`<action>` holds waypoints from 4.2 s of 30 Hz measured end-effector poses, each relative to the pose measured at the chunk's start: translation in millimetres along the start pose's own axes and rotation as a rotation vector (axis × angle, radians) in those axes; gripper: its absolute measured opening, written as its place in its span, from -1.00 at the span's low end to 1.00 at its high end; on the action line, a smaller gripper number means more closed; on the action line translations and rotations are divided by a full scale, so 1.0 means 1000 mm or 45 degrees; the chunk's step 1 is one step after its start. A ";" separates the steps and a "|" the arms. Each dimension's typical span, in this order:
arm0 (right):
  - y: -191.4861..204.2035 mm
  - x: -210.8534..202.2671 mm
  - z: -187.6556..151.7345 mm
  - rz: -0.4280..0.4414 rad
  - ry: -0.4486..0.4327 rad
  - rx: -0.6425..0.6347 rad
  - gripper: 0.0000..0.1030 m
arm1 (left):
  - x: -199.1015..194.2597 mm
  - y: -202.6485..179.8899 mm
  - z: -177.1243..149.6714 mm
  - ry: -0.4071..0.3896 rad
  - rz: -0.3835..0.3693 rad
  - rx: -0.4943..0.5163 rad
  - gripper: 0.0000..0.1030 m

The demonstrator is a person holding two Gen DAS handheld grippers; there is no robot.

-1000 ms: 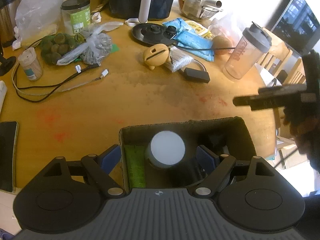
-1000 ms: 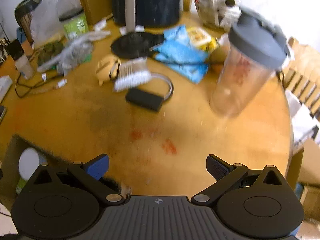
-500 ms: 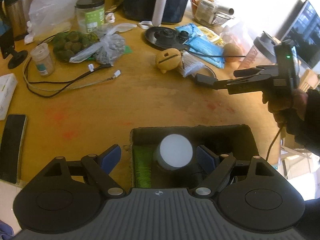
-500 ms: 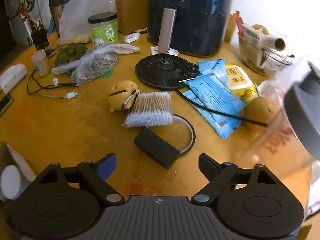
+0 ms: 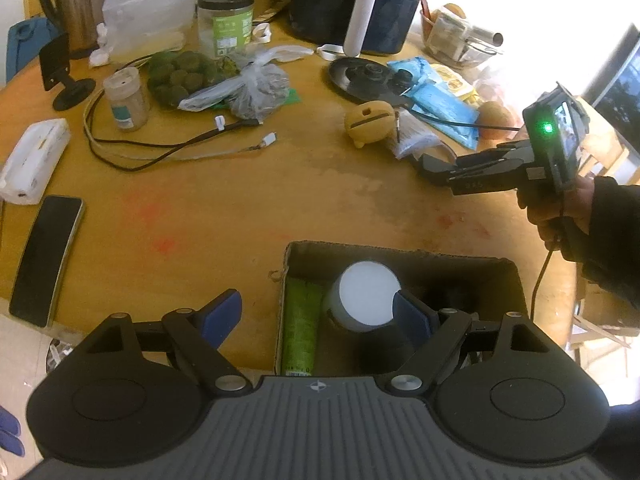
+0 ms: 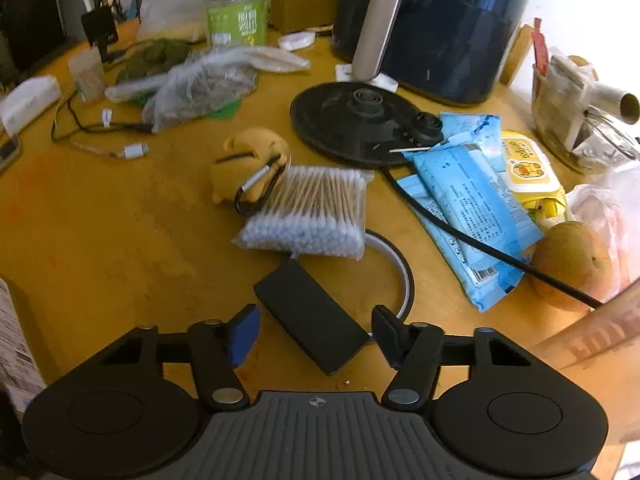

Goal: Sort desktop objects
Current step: 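Move the right tool onto the black rectangular block and close it, then lift the black rectangular block with the right tool, then close the left tool on the yellow pig toy while the right tool holds the block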

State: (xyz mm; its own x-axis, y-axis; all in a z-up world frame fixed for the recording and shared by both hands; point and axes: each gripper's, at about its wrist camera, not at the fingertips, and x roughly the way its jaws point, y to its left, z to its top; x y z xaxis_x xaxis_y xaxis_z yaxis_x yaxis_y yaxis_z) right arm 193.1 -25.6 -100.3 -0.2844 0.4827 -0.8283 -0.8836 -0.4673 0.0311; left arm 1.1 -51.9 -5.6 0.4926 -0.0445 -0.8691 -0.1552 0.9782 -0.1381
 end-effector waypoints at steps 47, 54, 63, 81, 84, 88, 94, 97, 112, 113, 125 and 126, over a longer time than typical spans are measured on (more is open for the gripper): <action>0.015 -0.027 -0.033 0.019 0.131 0.239 -0.34 | 0.015 -0.037 0.047 -0.037 -0.096 0.291 0.62; 0.020 -0.054 -0.030 -0.103 0.157 0.356 -0.34 | 0.023 -0.027 0.064 -0.040 -0.131 0.403 0.62; 0.027 -0.090 -0.049 -0.167 0.137 0.531 -0.34 | 0.039 -0.021 0.081 -0.039 -0.146 0.473 0.61; 0.026 -0.159 -0.118 -0.252 0.039 0.815 -0.34 | 0.078 -0.028 0.112 -0.099 -0.169 0.578 0.61; 0.024 -0.164 -0.125 -0.252 0.030 0.839 -0.34 | 0.090 -0.027 0.122 -0.092 -0.167 0.555 0.61; 0.023 -0.166 -0.134 -0.260 0.037 0.852 -0.34 | 0.105 -0.030 0.132 -0.094 -0.158 0.554 0.61; 0.019 -0.165 -0.144 -0.260 0.051 0.895 -0.34 | 0.133 -0.044 0.133 -0.167 -0.073 0.776 0.61; 0.018 -0.165 -0.148 -0.265 0.053 0.911 -0.34 | 0.146 -0.053 0.131 -0.204 -0.034 0.903 0.61; 0.018 -0.171 -0.173 -0.296 0.072 1.006 -0.35 | 0.194 -0.083 0.128 -0.286 0.026 1.375 0.57; 0.017 -0.171 -0.174 -0.296 0.074 1.013 -0.35 | 0.196 -0.084 0.128 -0.284 0.025 1.391 0.55; 0.016 -0.168 -0.181 -0.305 0.097 1.028 -0.47 | 0.211 -0.092 0.129 -0.267 0.027 1.478 0.07; 0.016 -0.168 -0.182 -0.304 0.101 1.036 -0.46 | 0.211 -0.092 0.129 -0.266 0.024 1.478 0.07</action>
State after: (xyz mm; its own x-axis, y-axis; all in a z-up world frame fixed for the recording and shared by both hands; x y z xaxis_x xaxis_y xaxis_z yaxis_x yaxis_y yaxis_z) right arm 294.6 -249.0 -62.7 -0.0560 0.4330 -0.8997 -0.9173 0.3334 0.2175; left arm 230.2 -125.0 -115.0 0.6462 -0.0994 -0.7567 0.6547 0.5818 0.4826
